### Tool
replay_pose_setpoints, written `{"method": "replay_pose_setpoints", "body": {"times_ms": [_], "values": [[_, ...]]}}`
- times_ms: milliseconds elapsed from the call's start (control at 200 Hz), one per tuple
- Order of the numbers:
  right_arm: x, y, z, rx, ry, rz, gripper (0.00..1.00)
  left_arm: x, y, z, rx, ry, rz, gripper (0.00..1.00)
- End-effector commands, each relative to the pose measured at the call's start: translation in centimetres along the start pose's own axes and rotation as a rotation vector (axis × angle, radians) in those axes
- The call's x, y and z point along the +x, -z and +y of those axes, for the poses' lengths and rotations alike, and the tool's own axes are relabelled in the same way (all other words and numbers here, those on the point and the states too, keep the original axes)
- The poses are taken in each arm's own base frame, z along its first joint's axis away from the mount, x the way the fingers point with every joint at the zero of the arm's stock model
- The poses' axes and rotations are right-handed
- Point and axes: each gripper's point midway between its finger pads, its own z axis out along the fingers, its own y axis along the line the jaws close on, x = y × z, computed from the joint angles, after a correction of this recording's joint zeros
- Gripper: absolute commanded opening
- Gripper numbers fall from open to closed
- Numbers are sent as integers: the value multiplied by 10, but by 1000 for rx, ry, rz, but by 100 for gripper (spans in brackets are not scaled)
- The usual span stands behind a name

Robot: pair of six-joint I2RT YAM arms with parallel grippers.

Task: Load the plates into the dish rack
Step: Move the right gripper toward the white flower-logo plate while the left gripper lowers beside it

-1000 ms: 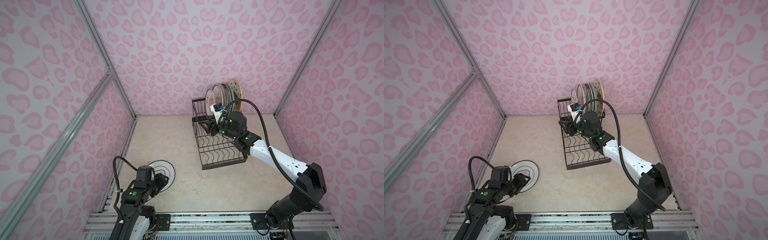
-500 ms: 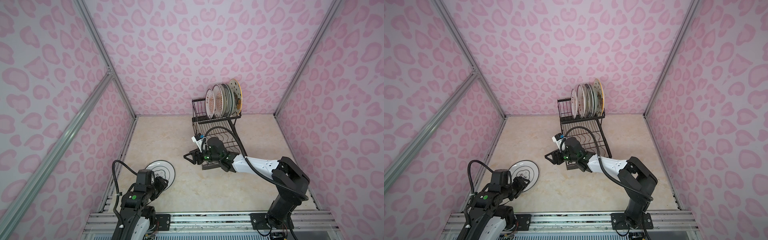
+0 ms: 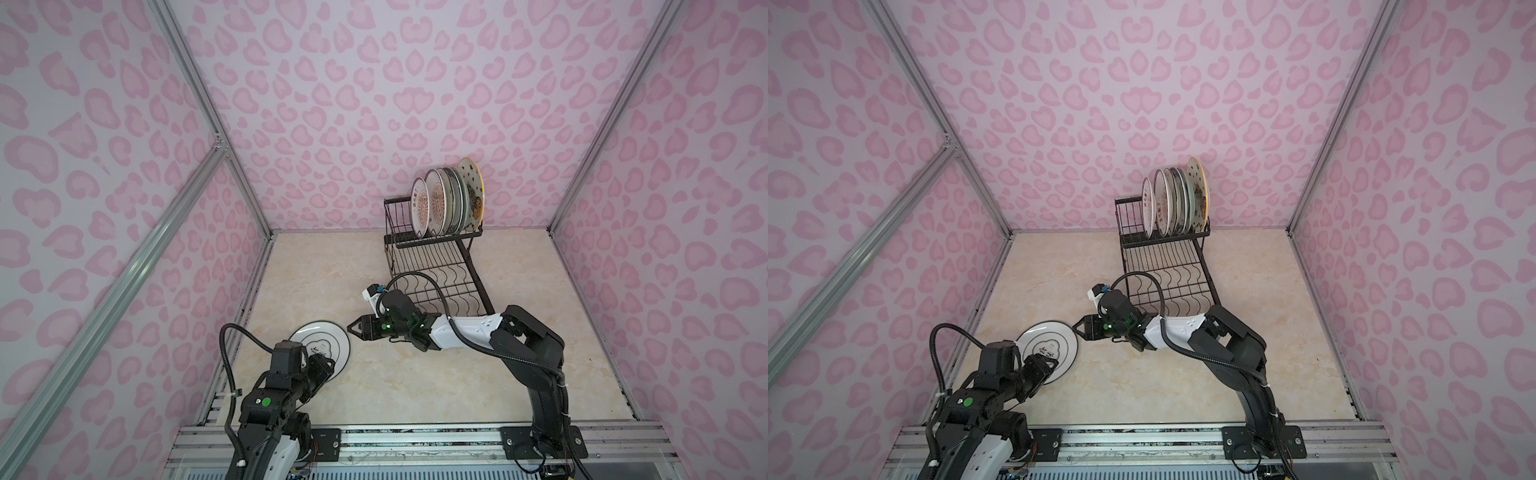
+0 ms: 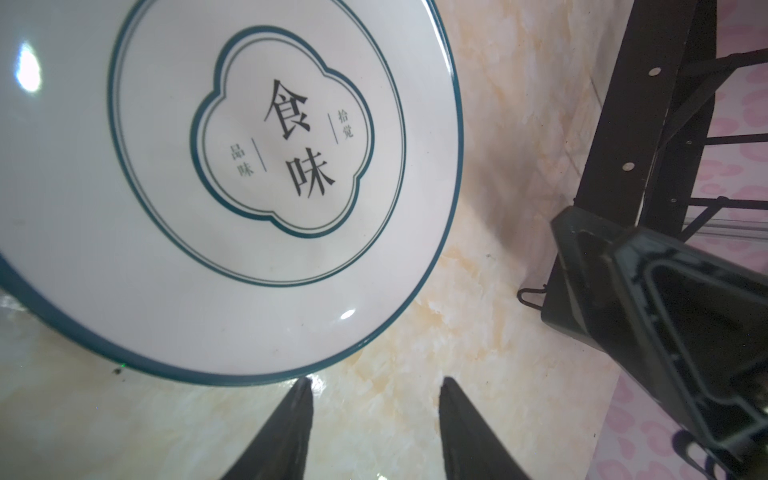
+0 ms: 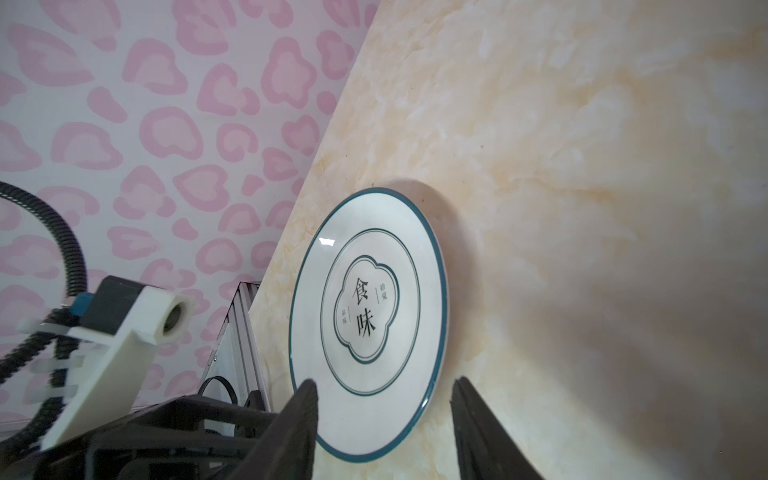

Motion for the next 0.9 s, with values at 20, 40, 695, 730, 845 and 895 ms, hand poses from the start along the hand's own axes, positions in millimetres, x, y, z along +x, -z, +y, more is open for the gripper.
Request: {"method": "replay_pose_setpoints", "body": {"times_ms": [20, 40, 695, 730, 845, 895], "values": [[6, -14, -4, -12, -53, 26, 45, -2, 1, 0, -3, -4, -10, 52], [7, -16, -5, -13, -56, 31, 43, -2, 1, -1, 0, -6, -10, 52], [34, -49, -33, 38, -148, 167, 29, -3, 0, 0, 5, -9, -23, 52], [34, -50, -34, 40, -150, 170, 28, -3, 0, 0, 5, -8, -24, 52], [36, -54, -34, 32, -156, 184, 27, -3, 1, -1, 9, -12, -23, 52], [37, -55, -34, 34, -158, 187, 26, -3, 0, -1, 8, -13, -20, 52]]}}
